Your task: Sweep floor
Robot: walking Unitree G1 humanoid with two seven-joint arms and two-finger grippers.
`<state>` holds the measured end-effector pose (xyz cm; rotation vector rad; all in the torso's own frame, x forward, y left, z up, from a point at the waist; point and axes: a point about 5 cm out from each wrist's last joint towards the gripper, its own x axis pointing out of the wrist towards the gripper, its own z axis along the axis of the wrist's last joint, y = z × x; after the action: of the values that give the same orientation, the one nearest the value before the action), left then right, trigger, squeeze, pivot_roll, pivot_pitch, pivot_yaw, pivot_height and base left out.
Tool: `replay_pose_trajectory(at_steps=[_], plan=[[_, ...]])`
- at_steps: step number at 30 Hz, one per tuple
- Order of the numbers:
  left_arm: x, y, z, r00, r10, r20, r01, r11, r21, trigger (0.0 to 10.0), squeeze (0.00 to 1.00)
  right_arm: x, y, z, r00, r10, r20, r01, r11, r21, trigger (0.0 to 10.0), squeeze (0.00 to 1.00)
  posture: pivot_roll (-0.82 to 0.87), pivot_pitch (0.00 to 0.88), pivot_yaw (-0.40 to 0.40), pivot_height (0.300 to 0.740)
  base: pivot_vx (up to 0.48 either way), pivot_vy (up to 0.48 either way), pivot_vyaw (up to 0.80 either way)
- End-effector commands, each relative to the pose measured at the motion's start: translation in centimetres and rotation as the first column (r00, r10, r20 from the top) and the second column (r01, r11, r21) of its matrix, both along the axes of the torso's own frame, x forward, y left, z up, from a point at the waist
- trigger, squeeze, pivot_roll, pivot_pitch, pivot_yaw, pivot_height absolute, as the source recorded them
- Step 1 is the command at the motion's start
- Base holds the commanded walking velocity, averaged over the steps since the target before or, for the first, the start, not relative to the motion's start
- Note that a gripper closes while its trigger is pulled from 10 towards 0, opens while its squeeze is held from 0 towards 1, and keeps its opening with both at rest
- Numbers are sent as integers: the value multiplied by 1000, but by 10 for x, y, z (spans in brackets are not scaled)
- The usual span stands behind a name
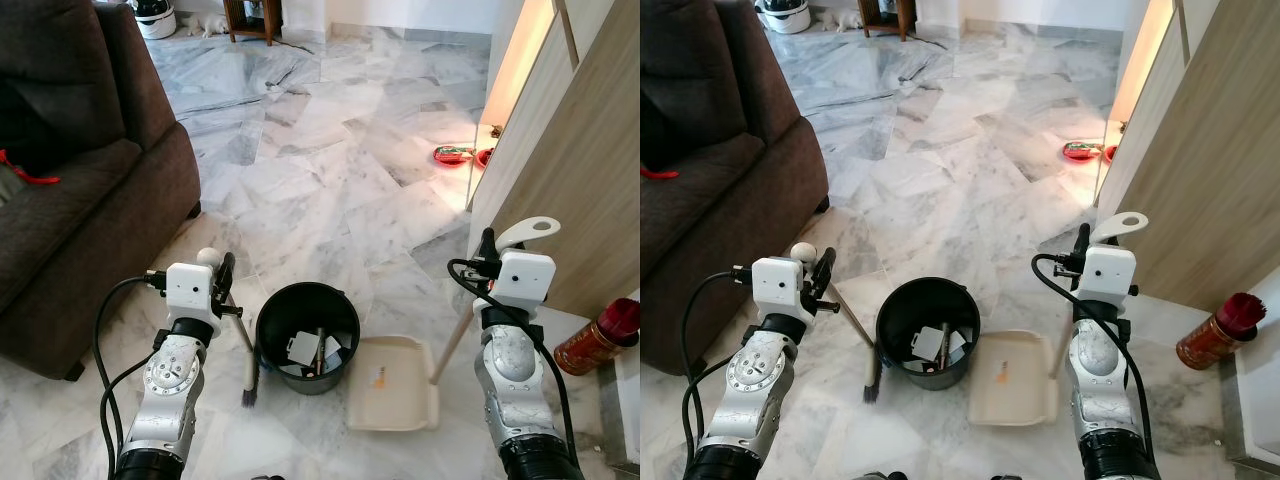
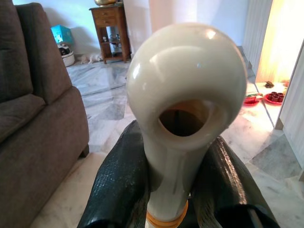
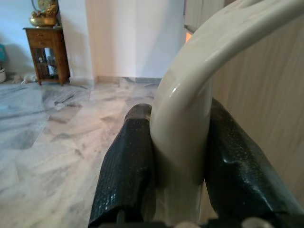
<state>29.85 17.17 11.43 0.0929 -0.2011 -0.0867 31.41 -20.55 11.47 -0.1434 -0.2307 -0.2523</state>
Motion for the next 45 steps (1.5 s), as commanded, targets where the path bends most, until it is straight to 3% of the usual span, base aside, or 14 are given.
replay_pose_trajectory(at_steps=[1, 20, 45], plan=[[-2, 2, 6, 1000, -8, 23, 8, 1000, -1, 10000, 0, 1, -3, 2, 1000, -2, 22, 2, 1000, -6, 10000, 0, 86, 118, 56, 740, 0, 0, 0], [-4, 1, 3, 1000, -13, 21, 13, 1000, -7, 10000, 0, 3, 1, 1, 998, 37, 52, -39, 998, 39, 10000, 0, 81, 93, 53, 740, 0, 0, 0], [-3, 0, 5, 1000, -6, 27, 6, 1000, -15, 10000, 0, 5, 4, 2, 996, 59, 65, -62, 997, 51, 10000, 0, 81, 113, 48, 740, -266, 0, 0]])
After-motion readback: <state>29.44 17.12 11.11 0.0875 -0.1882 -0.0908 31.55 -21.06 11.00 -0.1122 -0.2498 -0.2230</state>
